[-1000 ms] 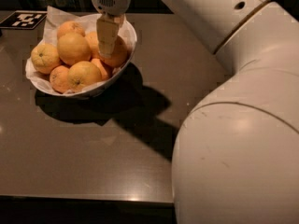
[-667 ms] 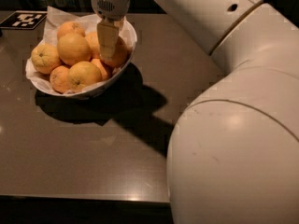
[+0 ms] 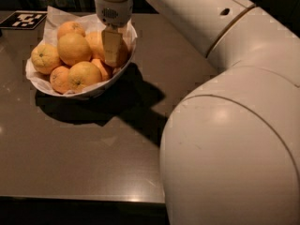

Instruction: Pick orange from white bowl

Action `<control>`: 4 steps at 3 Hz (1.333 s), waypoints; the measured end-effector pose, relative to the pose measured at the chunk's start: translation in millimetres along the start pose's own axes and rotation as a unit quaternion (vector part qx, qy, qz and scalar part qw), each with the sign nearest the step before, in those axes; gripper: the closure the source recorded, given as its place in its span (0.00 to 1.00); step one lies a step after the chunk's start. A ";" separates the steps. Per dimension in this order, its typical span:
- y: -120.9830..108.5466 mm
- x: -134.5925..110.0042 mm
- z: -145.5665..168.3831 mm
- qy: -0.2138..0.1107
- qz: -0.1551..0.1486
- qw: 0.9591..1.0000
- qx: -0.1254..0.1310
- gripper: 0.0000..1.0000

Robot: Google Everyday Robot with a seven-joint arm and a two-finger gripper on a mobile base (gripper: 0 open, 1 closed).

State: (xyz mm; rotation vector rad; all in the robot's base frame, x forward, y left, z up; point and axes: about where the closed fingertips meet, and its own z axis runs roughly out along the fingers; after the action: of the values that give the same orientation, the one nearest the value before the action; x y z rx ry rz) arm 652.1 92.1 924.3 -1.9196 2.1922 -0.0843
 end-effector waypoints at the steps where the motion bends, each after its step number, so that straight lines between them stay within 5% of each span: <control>1: -2.0 2.2 11.3 0.007 -0.001 1.000 -0.008 0.27; 4: -5.9 0.5 9.8 -0.007 0.004 1.000 0.001 0.91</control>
Offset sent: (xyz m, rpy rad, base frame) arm 0.0035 -0.0011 -0.0098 -0.0113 0.0162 0.0020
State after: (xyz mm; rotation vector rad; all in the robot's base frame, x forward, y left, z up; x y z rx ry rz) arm 659.8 91.8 915.8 -1.9037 2.1893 -0.0708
